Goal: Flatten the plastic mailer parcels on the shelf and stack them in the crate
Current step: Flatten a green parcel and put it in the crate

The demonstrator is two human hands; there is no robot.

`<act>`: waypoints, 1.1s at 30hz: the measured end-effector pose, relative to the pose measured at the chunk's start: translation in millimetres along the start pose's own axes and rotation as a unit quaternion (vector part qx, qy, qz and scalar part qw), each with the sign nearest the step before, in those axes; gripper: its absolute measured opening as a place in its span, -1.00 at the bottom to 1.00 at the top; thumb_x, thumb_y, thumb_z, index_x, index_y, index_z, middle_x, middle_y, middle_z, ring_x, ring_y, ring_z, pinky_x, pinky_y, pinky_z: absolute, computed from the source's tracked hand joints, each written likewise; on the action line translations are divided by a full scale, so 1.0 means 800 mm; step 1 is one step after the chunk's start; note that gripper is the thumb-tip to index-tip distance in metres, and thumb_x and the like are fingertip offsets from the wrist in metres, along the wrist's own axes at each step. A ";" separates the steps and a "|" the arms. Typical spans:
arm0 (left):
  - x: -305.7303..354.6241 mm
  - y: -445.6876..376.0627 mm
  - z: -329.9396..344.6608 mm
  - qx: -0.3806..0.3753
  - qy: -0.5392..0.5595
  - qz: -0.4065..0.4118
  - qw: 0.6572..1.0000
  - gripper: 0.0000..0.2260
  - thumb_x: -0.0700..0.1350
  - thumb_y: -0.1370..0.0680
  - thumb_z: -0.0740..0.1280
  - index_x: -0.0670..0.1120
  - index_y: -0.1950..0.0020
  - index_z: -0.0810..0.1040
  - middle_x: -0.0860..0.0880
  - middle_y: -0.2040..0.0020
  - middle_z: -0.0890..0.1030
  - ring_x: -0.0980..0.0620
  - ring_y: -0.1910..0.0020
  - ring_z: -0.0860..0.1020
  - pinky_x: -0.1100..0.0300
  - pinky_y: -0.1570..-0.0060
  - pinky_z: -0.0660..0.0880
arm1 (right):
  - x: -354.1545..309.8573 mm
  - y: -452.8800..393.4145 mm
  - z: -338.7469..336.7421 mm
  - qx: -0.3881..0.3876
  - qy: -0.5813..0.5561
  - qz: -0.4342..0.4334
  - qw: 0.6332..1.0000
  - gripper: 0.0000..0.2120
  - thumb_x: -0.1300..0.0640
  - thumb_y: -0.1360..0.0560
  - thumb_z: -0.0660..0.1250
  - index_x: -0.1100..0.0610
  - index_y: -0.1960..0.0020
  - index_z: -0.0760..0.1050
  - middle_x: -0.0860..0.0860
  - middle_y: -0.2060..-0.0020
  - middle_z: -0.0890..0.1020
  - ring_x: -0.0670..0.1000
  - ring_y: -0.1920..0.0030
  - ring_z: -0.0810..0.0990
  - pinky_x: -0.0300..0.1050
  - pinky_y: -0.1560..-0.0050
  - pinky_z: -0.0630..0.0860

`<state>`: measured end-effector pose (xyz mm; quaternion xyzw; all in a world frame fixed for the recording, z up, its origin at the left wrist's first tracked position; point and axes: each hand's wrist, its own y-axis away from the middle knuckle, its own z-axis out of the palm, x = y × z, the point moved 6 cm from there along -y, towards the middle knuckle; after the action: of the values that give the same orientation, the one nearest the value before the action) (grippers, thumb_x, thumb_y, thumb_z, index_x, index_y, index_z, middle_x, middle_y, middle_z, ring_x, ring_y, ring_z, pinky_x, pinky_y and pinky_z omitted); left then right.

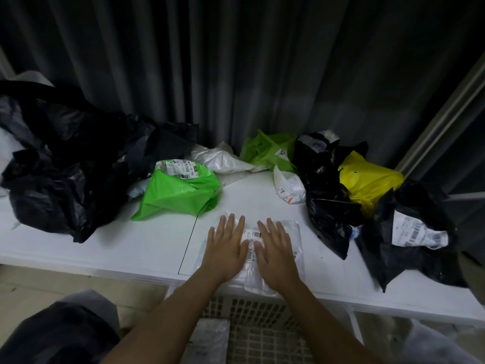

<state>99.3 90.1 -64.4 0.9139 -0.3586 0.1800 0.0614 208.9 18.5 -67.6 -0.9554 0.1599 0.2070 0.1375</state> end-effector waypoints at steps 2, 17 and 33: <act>-0.007 0.001 0.009 -0.009 -0.022 -0.004 1.000 -0.24 0.28 -0.38 -0.42 0.02 -0.55 -0.29 -0.05 -0.56 -0.26 -0.02 -0.50 -0.34 -0.04 -0.46 -0.26 | 0.005 0.005 0.008 -0.007 0.030 -0.001 1.000 -0.31 -0.30 -0.49 -0.30 -0.07 -0.55 0.00 -0.13 -0.51 -0.09 -0.03 -0.53 -0.20 -0.05 -0.50 -0.25; -0.021 -0.007 0.028 -0.068 -0.024 -0.095 0.993 -0.41 0.26 -0.58 -0.23 0.08 -0.54 -0.31 -0.04 -0.47 -0.45 -0.14 -0.49 -0.39 -0.23 -0.41 -0.27 | 0.010 0.003 0.018 -0.032 0.094 0.039 0.994 -0.32 -0.26 -0.47 -0.34 -0.09 -0.56 -0.09 0.02 -0.56 -0.12 0.12 -0.54 -0.24 0.04 -0.46 -0.35; -0.010 -0.018 0.023 -0.076 -0.055 -0.035 0.995 -0.52 0.09 -0.66 -0.11 0.11 -0.57 -0.13 -0.03 -0.58 -0.19 -0.11 -0.53 -0.26 -0.12 -0.46 -0.26 | 0.009 -0.018 0.021 -0.125 0.138 0.094 0.978 -0.35 -0.32 -0.50 -0.35 -0.15 -0.55 -0.14 -0.03 -0.56 -0.14 0.13 -0.53 -0.26 0.15 -0.46 -0.34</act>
<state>109.1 101.3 -84.1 0.9270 -0.3419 0.0996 0.1175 214.9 35.2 -82.4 -0.9650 0.2395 0.1037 -0.0264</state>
